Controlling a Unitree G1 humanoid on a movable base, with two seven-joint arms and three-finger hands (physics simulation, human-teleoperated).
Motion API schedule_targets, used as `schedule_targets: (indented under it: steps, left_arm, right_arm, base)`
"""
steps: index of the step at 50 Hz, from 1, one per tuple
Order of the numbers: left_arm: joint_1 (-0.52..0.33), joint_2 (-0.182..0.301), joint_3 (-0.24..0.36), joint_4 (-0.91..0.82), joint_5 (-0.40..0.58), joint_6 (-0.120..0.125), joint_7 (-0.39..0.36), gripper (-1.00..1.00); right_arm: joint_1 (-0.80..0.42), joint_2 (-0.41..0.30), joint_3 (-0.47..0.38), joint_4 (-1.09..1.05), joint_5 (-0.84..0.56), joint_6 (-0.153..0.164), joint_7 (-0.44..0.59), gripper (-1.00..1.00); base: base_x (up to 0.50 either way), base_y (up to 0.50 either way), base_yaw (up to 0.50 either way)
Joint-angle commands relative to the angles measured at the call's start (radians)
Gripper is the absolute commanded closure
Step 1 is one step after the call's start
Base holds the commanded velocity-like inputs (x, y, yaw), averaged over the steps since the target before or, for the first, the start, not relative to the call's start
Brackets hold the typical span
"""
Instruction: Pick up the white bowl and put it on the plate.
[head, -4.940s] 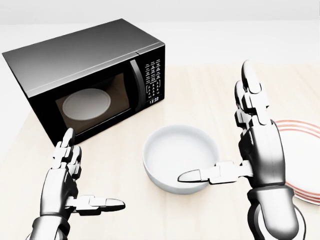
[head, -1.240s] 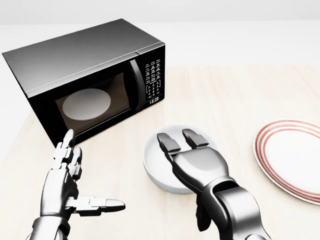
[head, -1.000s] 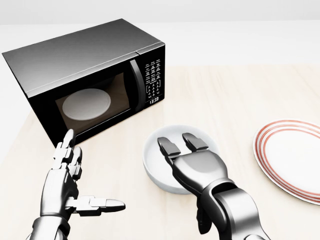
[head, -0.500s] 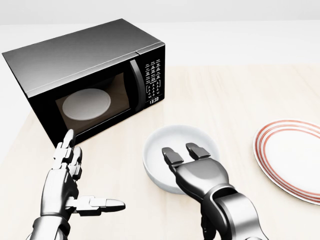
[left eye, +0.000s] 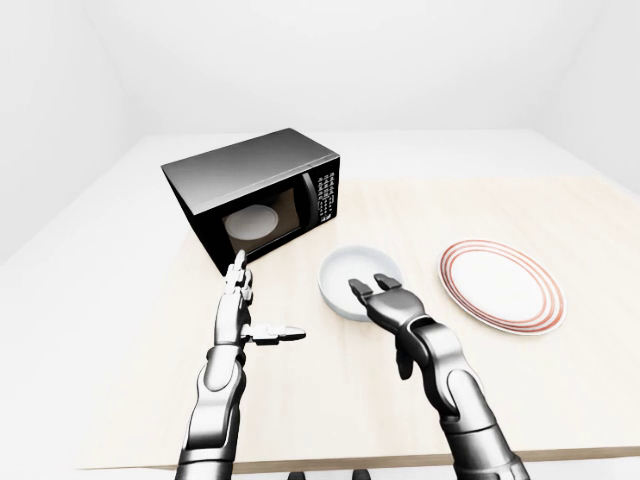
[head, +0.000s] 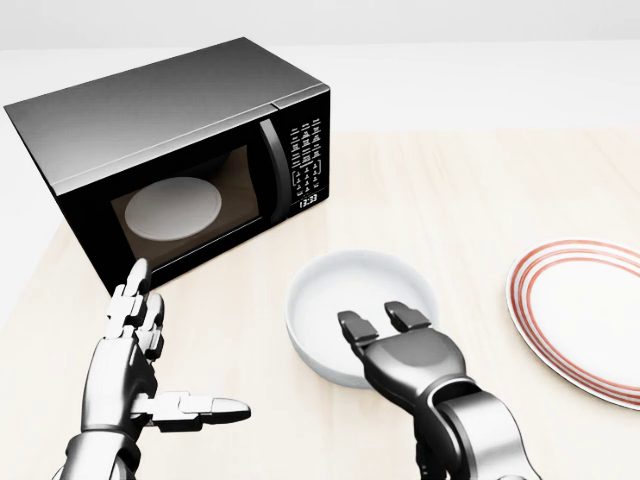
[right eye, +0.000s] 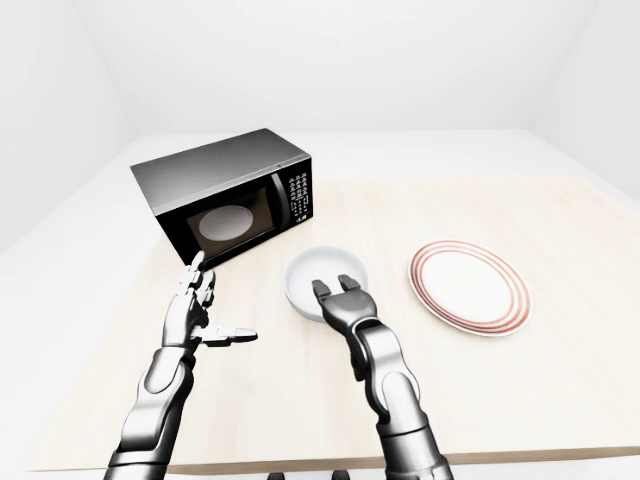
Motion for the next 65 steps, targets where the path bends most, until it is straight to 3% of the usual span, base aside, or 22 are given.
schedule_targets:
  steps: [1,31,32,33,34,36,37,40,43,65]
  left_arm:
    - [0.0,0.0,0.0,0.0,0.0,0.0,0.0,-1.0]
    - [0.0,0.0,0.0,0.0,0.0,0.0,0.0,-1.0]
    - [0.0,0.0,0.0,0.001,0.0,-0.001,0.0,-1.0]
    - [0.0,0.0,0.0,0.001,0.0,-0.001,0.0,-1.0]
    - [0.0,0.0,0.0,0.001,0.0,-0.001,0.0,-1.0]
    - [0.0,0.0,0.0,0.0,0.0,0.0,0.0,-1.0]
    - [0.0,0.0,0.0,0.0,0.0,0.0,0.0,-1.0]
    - [0.0,0.0,0.0,0.001,0.0,0.0,0.0,-1.0]
    - [0.0,0.0,0.0,0.001,0.0,0.0,0.0,-1.0]
    - [0.0,0.0,0.0,0.0,0.0,0.0,0.0,-1.0]
  right_arm:
    - [-0.001,-0.006,-0.006,0.025,-0.002,-0.005,0.0,-1.0]
    - [0.001,-0.019,-0.011,0.073,-0.002,-0.014,0.0,-1.0]
    - [0.001,-0.018,-0.011,0.074,-0.002,-0.014,0.0,-0.96]
    - [0.001,-0.018,-0.01,0.078,-0.002,-0.015,0.0,-0.69]
    - [0.0,-0.018,-0.011,0.08,-0.003,-0.014,0.0,-0.67]
    - [0.004,-0.019,-0.01,0.077,-0.003,-0.015,0.0,-0.15]
    - [0.004,-0.019,-0.01,0.079,-0.004,-0.015,0.0,0.0]
    - [0.01,-0.02,-0.01,0.077,-0.002,-0.016,0.0,0.13]
    - [0.01,-0.019,-0.01,0.074,-0.001,-0.016,0.0,0.39]
    - [-0.003,-0.016,-0.011,0.071,0.01,-0.015,0.0,0.4]
  base:
    - [0.0,0.0,0.0]
    - [0.0,0.0,0.0]
    - [0.0,0.0,0.0]
    - [0.0,0.0,0.0]
    - [0.0,0.0,0.0]
    - [0.0,0.0,0.0]
    - [0.0,0.0,0.0]
    - [0.0,0.0,0.0]
    - [0.0,0.0,0.0]
    - [0.0,0.0,0.0]
